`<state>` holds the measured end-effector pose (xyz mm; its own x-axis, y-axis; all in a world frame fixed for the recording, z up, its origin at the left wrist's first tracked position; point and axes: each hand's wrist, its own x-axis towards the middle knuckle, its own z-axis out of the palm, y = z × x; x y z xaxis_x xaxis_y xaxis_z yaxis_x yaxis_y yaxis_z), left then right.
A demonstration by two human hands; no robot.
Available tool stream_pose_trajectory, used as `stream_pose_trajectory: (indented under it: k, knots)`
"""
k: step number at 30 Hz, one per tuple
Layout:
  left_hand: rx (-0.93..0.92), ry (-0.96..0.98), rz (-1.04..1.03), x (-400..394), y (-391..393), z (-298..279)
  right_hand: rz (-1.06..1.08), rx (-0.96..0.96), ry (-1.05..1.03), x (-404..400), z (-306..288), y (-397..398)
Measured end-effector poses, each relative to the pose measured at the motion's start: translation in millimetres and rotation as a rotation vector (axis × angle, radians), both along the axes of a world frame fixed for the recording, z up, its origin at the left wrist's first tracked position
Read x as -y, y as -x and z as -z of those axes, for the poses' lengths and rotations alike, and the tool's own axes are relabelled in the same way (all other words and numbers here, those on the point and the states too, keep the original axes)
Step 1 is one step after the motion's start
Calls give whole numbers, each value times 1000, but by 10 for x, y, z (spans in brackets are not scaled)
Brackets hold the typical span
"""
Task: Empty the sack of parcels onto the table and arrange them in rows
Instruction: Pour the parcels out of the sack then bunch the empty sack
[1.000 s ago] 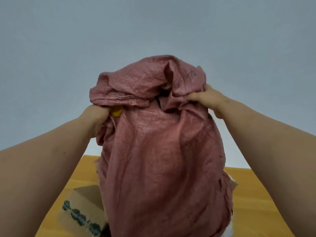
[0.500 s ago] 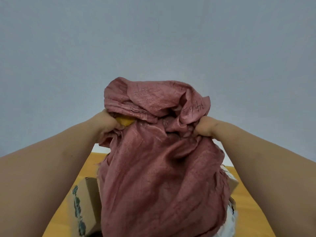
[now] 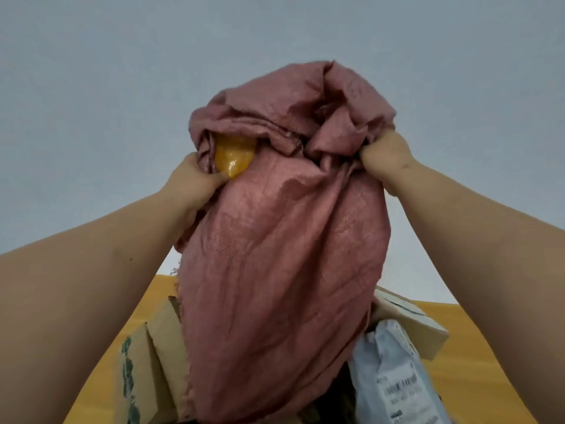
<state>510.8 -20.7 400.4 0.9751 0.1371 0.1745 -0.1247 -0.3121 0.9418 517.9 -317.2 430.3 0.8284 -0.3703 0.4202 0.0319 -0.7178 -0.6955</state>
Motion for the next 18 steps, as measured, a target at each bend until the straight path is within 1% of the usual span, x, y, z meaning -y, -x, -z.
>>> stream_pose_trajectory:
  k: [2, 5, 7, 9, 14, 16, 18]
  knots:
    - [-23, -44, -7, -10, 8, 67, -1, -36, 13, 53, 114, 17]
    - [-15, -5, -64, -60, -54, 144, 44, 3, -50, 105, 150, 55]
    - [-35, 50, -58, -74, -108, 182, -1, -31, -63, 93, 145, 87]
    - [-48, 55, -54, -66, -142, 200, -36, -68, -83, 71, 152, 107]
    - [-33, 53, -83, -14, -149, 146, -97, -50, -85, 40, 125, 86]
    - [14, 38, -114, 8, -134, 91, -101, -11, -76, 29, 81, 111]
    - [132, 12, -177, 23, -143, 22, -65, 93, -123, 27, 34, 116]
